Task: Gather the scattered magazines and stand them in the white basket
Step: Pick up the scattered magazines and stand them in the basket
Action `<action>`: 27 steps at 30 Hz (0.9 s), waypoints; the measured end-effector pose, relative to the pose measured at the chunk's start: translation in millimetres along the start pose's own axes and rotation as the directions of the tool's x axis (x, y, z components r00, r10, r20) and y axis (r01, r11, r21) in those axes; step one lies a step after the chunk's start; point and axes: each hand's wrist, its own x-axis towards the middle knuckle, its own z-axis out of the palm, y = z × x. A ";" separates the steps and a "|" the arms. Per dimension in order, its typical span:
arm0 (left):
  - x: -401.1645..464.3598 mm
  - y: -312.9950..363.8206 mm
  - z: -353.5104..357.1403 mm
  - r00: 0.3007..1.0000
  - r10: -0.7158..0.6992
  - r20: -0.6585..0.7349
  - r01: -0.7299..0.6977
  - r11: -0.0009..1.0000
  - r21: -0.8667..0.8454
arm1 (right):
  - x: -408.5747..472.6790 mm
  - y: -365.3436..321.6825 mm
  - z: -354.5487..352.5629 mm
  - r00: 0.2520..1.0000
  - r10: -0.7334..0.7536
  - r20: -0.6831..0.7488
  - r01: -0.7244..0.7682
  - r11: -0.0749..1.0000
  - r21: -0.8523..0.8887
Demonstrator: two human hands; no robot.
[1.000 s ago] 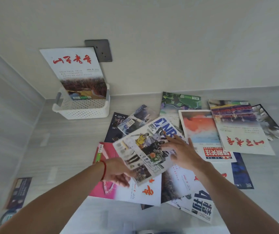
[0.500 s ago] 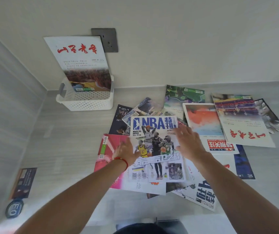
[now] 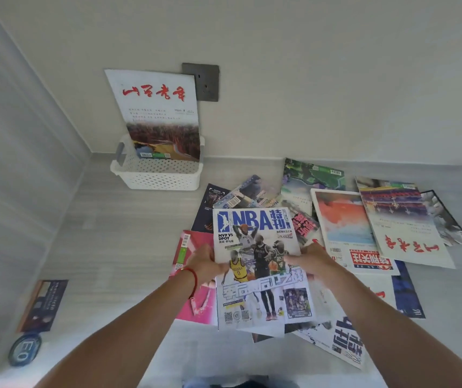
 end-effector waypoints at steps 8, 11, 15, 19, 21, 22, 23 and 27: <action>-14.1 16.1 -108.5 0.992 0.126 0.010 -0.122 0.972 -0.200 | -19.6 -82.3 -7.4 0.988 -0.133 0.078 0.124 0.987 0.104; -11.4 25.9 -162.1 0.985 0.172 0.000 -0.166 0.951 -0.261 | -30.5 -130.2 -3.3 0.951 -0.308 -0.015 0.309 0.951 0.035; -1.4 51.8 -229.2 0.941 0.265 -0.213 -0.308 0.928 -0.209 | -35.2 -209.2 7.5 0.856 -0.495 -0.148 0.494 0.868 -0.046; 11.5 83.8 -290.7 0.836 0.379 -0.397 -0.427 0.904 -0.037 | -24.5 -280.9 10.9 0.758 -0.607 -0.239 0.626 0.780 0.006; 17.5 97.8 -314.4 0.775 0.383 -0.503 -0.449 0.893 -0.012 | -18.9 -314.1 12.7 0.703 -0.638 -0.315 0.674 0.739 0.009; 21.7 103.6 -322.8 0.742 0.381 -0.552 -0.457 0.889 -0.001 | -16.1 -328.3 13.7 0.680 -0.648 -0.342 0.696 0.718 0.023; 26.6 108.7 -329.6 0.700 0.383 -0.603 -0.461 0.887 0.029 | -13.2 -340.6 15.5 0.659 -0.658 -0.364 0.714 0.699 0.030; 50.5 115.5 -339.8 0.571 0.413 -0.709 -0.410 0.892 0.190 | 4.0 -366.6 35.0 0.625 -0.682 -0.380 0.730 0.683 -0.025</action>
